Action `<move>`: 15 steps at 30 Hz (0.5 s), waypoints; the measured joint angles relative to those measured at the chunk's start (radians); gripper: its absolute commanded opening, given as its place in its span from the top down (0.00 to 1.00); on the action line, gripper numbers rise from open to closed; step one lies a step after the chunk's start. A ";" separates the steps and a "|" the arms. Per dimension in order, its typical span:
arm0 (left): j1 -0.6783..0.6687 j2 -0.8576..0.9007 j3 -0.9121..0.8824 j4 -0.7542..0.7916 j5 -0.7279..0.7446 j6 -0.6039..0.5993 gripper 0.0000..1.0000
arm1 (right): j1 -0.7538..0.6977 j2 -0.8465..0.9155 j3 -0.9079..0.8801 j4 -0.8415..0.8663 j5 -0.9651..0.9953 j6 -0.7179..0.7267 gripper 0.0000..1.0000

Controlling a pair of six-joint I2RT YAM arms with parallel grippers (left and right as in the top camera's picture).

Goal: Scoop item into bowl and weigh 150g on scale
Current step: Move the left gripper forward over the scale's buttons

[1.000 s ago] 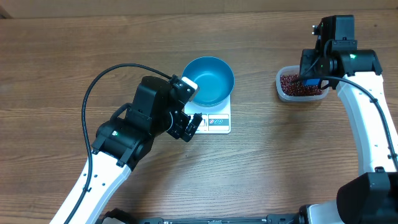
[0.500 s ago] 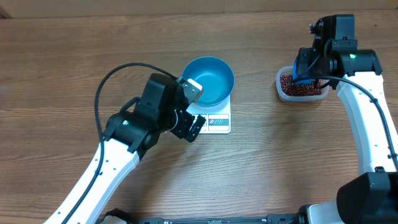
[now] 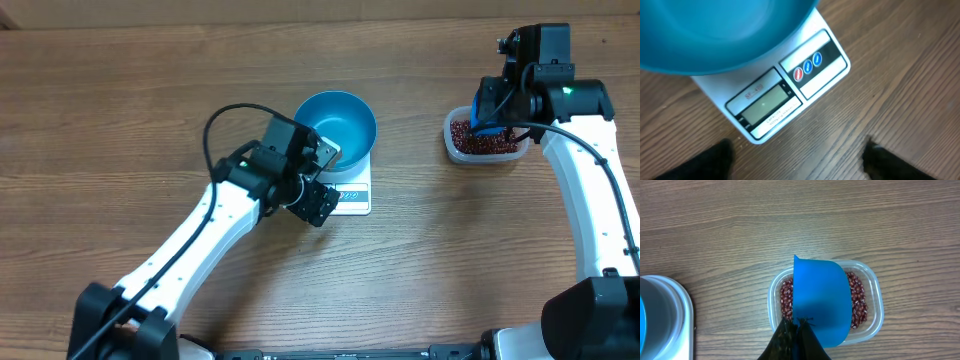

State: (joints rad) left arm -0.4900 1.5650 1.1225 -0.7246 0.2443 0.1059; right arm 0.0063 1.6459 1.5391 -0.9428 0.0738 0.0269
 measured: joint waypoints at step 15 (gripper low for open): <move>-0.054 0.124 0.000 0.121 -0.032 0.036 0.96 | 0.000 0.000 0.000 0.000 -0.007 0.003 0.96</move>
State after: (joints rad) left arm -0.5438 1.6886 1.1225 -0.6041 0.2119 0.1421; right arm 0.0063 1.6459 1.5391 -0.9424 0.0669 0.0299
